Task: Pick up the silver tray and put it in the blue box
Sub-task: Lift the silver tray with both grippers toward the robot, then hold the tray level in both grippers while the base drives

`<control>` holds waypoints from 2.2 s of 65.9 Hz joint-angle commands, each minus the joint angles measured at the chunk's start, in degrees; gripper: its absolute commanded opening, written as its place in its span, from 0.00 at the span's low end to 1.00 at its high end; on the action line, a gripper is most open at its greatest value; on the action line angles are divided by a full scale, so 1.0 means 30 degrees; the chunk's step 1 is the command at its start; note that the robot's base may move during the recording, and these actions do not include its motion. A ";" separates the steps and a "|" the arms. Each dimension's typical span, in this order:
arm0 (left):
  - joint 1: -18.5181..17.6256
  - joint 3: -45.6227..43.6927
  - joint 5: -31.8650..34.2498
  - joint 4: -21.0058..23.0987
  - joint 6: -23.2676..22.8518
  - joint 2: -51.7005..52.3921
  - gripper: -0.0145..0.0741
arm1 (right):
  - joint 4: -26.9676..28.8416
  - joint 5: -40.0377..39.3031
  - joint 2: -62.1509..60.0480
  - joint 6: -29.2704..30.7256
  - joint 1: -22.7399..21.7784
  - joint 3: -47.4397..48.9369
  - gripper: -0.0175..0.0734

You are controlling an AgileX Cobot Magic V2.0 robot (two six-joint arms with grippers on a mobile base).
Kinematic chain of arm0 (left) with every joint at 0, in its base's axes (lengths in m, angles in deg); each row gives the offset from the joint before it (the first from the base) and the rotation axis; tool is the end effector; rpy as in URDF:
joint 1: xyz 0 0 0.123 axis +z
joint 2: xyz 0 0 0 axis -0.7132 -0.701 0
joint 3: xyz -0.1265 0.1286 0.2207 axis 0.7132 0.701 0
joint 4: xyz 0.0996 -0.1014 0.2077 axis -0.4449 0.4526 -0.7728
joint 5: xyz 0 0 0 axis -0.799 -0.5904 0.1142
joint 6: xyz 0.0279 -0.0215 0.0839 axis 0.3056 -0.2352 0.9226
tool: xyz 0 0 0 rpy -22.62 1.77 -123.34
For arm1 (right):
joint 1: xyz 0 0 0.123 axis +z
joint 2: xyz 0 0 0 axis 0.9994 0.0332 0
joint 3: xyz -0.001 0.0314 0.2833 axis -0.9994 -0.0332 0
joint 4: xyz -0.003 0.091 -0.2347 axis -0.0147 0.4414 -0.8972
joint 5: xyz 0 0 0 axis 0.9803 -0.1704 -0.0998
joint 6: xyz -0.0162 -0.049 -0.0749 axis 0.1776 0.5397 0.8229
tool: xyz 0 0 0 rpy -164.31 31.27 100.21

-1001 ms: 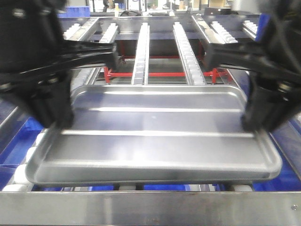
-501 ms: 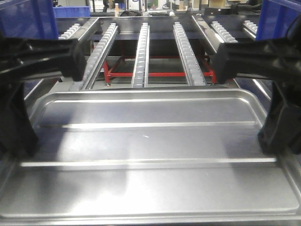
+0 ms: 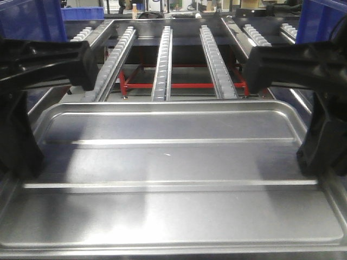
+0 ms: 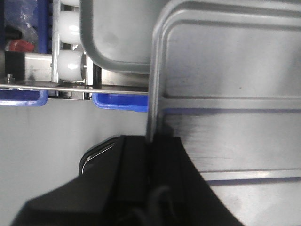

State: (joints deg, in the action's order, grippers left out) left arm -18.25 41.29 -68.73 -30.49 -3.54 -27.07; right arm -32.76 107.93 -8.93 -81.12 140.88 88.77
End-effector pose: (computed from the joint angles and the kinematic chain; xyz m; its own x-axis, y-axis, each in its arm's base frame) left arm 0.1186 -0.1852 0.2651 -0.9117 -0.0156 -0.4106 0.0726 0.9774 -0.1983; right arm 0.1434 0.1511 0.2595 -0.8936 0.1147 -0.4340 0.0245 0.9778 0.2081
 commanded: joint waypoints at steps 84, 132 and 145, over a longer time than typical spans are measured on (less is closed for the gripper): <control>-0.0198 -0.0495 0.0338 -0.0495 -0.0168 0.0544 0.05 | -0.0786 -0.0397 -0.0467 -0.0085 -0.0004 0.0469 0.26; -0.0198 -0.0495 0.0338 -0.0495 -0.0168 0.0544 0.05 | -0.0786 -0.0397 -0.0467 -0.0085 -0.0004 0.0469 0.26; -0.0198 -0.0495 0.0338 -0.0495 -0.0168 0.0544 0.05 | -0.0786 -0.0397 -0.0467 -0.0085 -0.0004 0.0469 0.26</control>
State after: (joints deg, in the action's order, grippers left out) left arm -18.38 41.29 -68.66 -30.66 -3.65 -26.94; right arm -32.76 108.02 -8.93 -81.23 140.88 88.77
